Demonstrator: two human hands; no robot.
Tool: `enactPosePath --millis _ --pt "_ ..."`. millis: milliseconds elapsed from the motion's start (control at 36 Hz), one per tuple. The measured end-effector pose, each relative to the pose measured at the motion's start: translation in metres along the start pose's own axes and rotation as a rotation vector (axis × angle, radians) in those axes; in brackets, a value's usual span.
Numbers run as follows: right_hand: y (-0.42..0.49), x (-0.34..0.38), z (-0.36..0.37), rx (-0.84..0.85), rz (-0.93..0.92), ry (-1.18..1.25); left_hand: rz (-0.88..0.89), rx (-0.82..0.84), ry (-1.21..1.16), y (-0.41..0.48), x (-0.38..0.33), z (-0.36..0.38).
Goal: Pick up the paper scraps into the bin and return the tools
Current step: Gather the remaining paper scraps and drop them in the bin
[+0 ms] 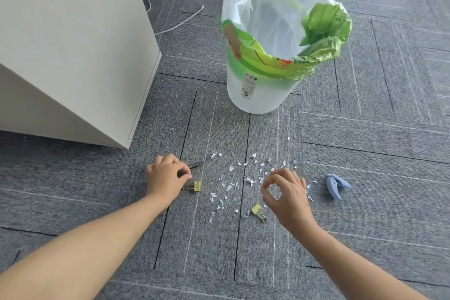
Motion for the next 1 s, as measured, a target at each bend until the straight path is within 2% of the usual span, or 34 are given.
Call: enactPosePath --millis 222,306,361,417,528,583,639,722,833,1000 --pt "0.000 0.005 -0.004 -0.003 0.011 0.029 -0.011 0.054 0.103 -0.005 -0.010 0.000" --pt "0.005 0.013 -0.014 -0.017 -0.024 0.050 0.017 0.090 0.042 -0.004 -0.023 -0.004" --pt "0.016 0.021 -0.030 -0.037 -0.068 0.046 0.070 0.091 -0.092 0.001 -0.044 -0.016" --pt "0.037 0.031 -0.062 -0.122 -0.095 0.066 0.137 0.039 -0.287 0.012 -0.076 -0.043" --pt "0.090 0.061 -0.156 -0.407 -0.136 0.161 0.364 -0.136 -0.606 0.031 -0.164 -0.140" --pt "0.115 0.080 -0.198 -0.520 -0.176 0.180 0.480 -0.256 -0.663 0.038 -0.205 -0.192" --pt "0.140 0.092 -0.227 -0.563 -0.168 0.167 0.541 -0.369 -0.662 0.048 -0.235 -0.233" --pt "0.180 0.095 -0.239 -0.451 -0.069 0.030 0.530 -0.416 -0.562 0.076 -0.262 -0.260" --pt "0.204 0.089 -0.228 -0.270 0.033 -0.110 0.411 -0.271 -0.400 0.108 -0.271 -0.251" --pt "0.204 0.089 -0.223 -0.269 0.017 -0.265 0.362 -0.238 -0.308 0.109 -0.268 -0.240"
Point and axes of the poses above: each hand's wrist, its own y-axis towards the middle knuckle, its own z-axis out of the palm, x = y × z, the point moved 9 cm from there along y, towards the middle knuckle, and after that the axes turned 1 degree about -y, right-handed, at the moved point
